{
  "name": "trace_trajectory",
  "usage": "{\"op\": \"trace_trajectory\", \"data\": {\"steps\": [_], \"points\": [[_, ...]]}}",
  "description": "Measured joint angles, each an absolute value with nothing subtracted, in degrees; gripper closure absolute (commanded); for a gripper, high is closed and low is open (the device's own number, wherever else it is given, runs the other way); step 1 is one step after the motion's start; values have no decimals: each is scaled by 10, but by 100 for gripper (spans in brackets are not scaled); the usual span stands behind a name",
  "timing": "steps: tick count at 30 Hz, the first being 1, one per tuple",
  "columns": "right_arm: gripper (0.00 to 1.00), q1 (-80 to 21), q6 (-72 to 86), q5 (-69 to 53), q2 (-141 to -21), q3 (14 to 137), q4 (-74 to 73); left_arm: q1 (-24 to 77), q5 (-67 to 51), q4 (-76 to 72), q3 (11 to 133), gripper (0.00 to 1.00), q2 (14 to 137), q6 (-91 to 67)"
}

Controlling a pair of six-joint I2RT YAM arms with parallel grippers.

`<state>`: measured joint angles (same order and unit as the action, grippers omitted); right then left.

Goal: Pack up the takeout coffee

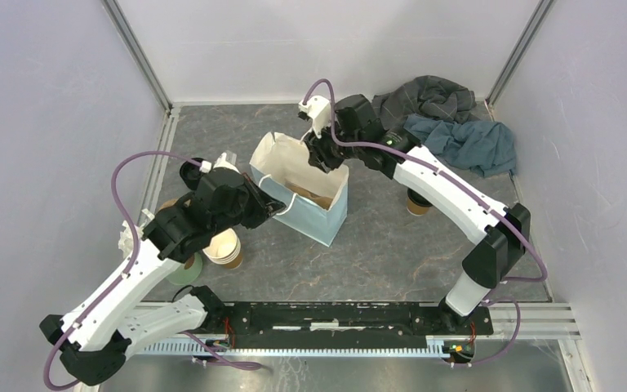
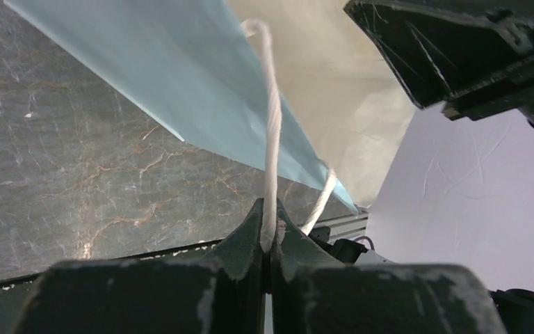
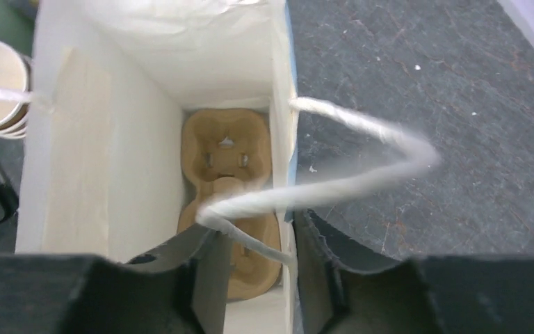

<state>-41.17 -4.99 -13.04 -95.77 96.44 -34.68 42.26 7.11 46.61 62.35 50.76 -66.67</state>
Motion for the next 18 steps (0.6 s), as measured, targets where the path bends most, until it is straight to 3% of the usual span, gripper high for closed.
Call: {"op": "trace_trajectory", "data": {"steps": [5, 18], "points": [[100, -423, -46, -61, -960, 970, -331, 423, 86, 483, 667, 98, 523, -641], [100, -424, 2, -1, -844, 989, -304, 423, 126, 530, 987, 98, 660, -530]]}}
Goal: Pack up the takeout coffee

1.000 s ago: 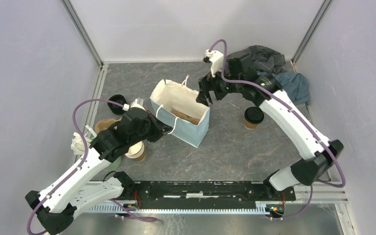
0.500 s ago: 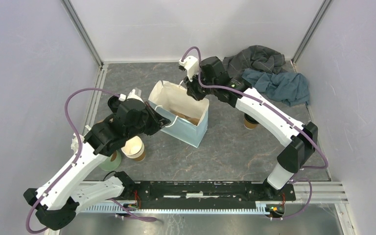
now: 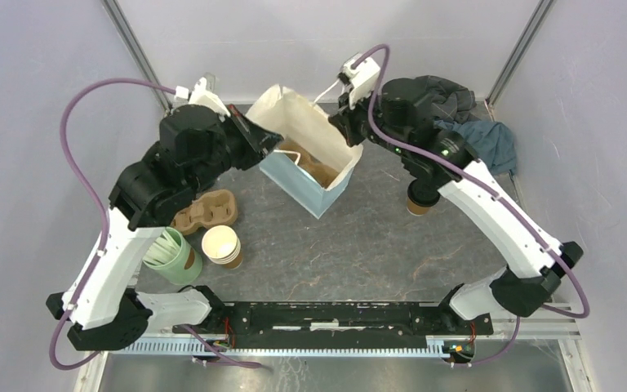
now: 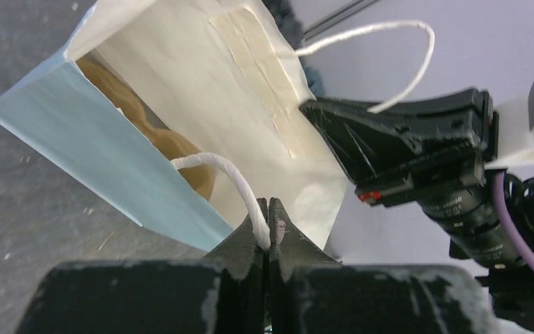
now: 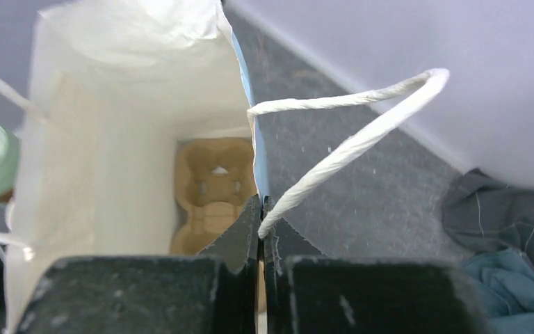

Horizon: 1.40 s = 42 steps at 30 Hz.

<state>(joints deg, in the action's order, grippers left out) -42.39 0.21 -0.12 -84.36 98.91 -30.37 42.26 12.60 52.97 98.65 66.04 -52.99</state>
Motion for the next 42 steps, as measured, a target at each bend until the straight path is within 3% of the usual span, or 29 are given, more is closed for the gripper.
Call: {"op": "trace_trajectory", "data": {"steps": [5, 12, 13, 15, 17, 20, 23, 32, 42], "points": [[100, -424, 43, 1, -813, 1035, -292, 423, 128, 532, 1088, 98, 697, -512], [99, -424, 118, 6, -789, 1021, -296, 422, 119, 526, 1094, 95, 698, -514], [92, -424, 126, 9, -784, 1009, -297, 423, 119, 520, 1079, 89, 694, -518], [63, -424, 142, 23, -767, 968, -296, 423, 120, 508, 1032, 74, 679, -523], [43, -424, 151, 40, -748, 909, -283, 422, 128, 507, 962, 44, 657, -536], [23, -424, 154, 66, -721, 810, -276, 422, 145, 520, 865, 15, 632, -555], [15, -424, 149, 93, -718, 753, -306, 421, 150, 553, 804, 2, 617, -564], [5, -424, 127, 106, -678, 802, -357, 421, 150, 583, 860, 0, 587, -559], [2, -424, 210, 62, -653, 826, -452, 384, 155, 604, 1027, 0, 755, -490]]}}
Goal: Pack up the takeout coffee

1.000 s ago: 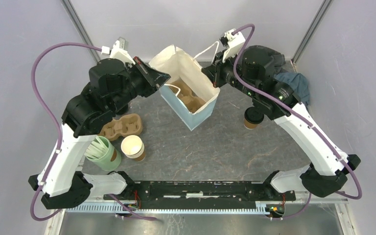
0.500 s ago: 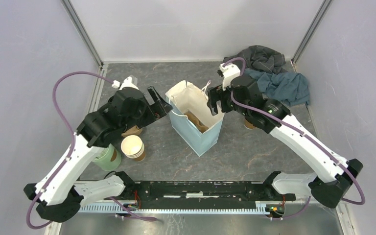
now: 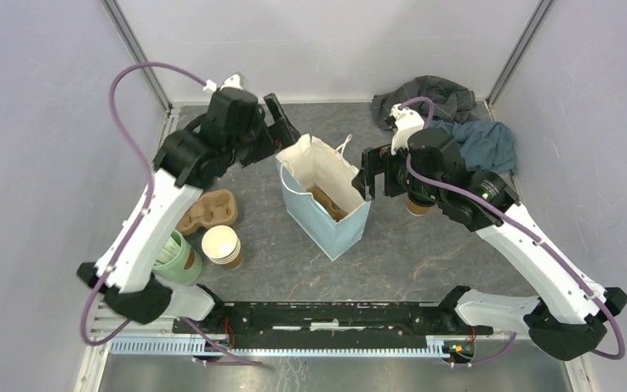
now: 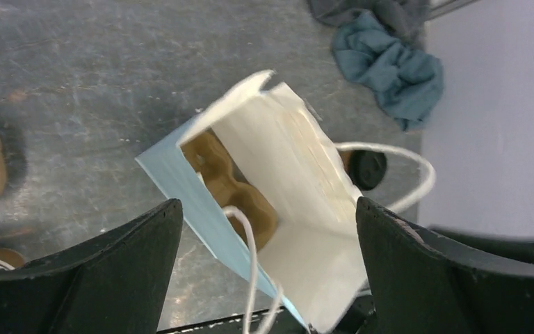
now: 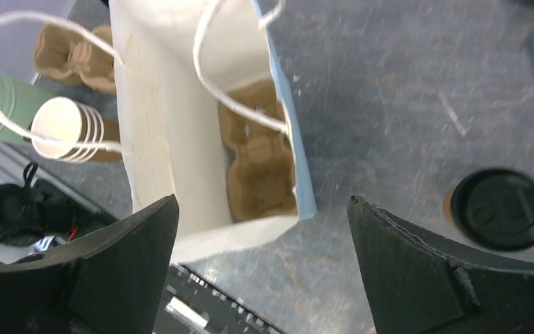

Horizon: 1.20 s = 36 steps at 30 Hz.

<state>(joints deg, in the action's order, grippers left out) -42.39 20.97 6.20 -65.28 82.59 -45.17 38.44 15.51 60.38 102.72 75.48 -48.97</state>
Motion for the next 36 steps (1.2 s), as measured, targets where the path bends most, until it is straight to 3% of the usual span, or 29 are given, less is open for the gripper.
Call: {"op": "trace_trajectory", "data": {"steps": [7, 12, 19, 28, 36], "points": [[2, -424, 304, 33, -590, 751, -495, 267, 87, 616, 1072, 0, 879, -414], [2, -424, 374, -25, -545, 669, -465, 254, 12, 589, 1043, 2, 896, -378], [2, -413, 437, -59, -566, 655, -382, 251, -94, 504, 961, 10, 893, -379], [2, -310, 420, -106, -673, 682, -320, 256, -141, 436, 770, 12, 774, -438], [2, -279, 256, -114, -764, 851, -416, 291, -158, 414, 690, 6, 658, -501]]}}
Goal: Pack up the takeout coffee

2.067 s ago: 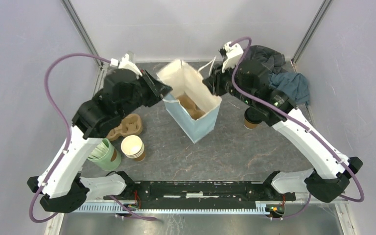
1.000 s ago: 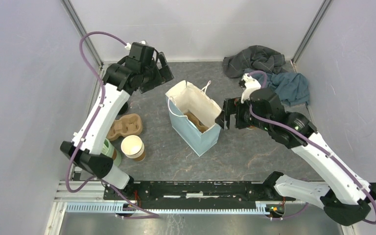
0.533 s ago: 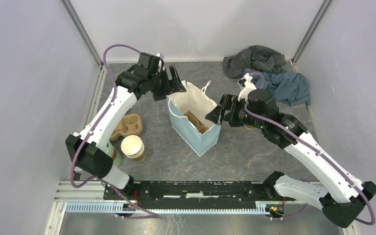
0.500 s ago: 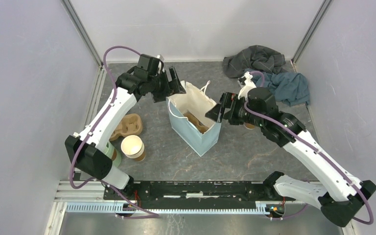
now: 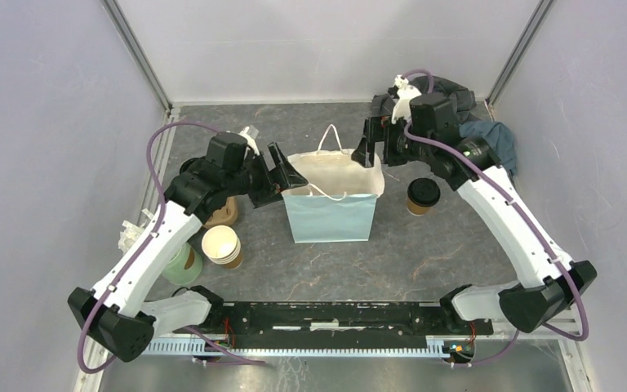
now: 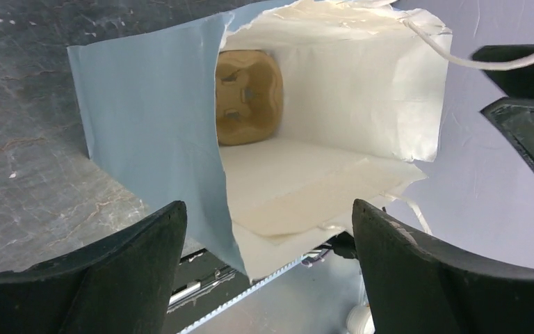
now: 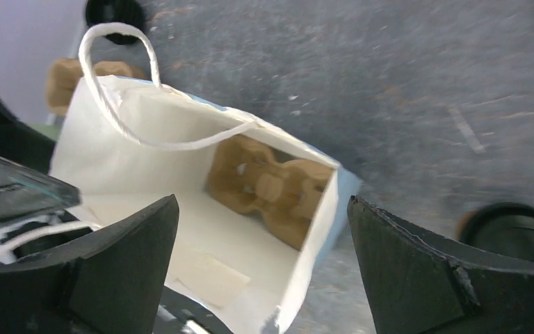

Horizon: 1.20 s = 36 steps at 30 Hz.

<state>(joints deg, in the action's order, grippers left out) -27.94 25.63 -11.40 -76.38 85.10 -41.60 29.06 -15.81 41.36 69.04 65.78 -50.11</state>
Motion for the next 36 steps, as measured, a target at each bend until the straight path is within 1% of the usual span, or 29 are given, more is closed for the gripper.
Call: {"op": "trace_trajectory", "data": {"steps": [3, 6, 9, 12, 17, 23, 31, 36], "points": [[2, -279, 180, -48, -763, 905, -476, 290, -136, 430, 692, 6, 644, -500], [2, -277, 123, 48, -736, 905, -519, 290, -121, 453, 697, 8, 649, -499], [2, -268, 90, 144, -691, 849, -540, 290, -108, 470, 704, 9, 661, -495], [2, -233, 76, 183, -671, 784, -557, 290, -100, 482, 723, 10, 679, -485], [2, -156, 71, 161, -725, 714, -567, 290, -99, 488, 762, 10, 712, -470], [2, -102, 73, 107, -776, 694, -552, 290, -96, 495, 763, 9, 714, -470], [2, -96, 114, 90, -821, 694, -503, 290, -96, 496, 763, 9, 714, -470], [2, -96, 161, 96, -824, 680, -463, 290, -96, 496, 763, 9, 714, -470]]}}
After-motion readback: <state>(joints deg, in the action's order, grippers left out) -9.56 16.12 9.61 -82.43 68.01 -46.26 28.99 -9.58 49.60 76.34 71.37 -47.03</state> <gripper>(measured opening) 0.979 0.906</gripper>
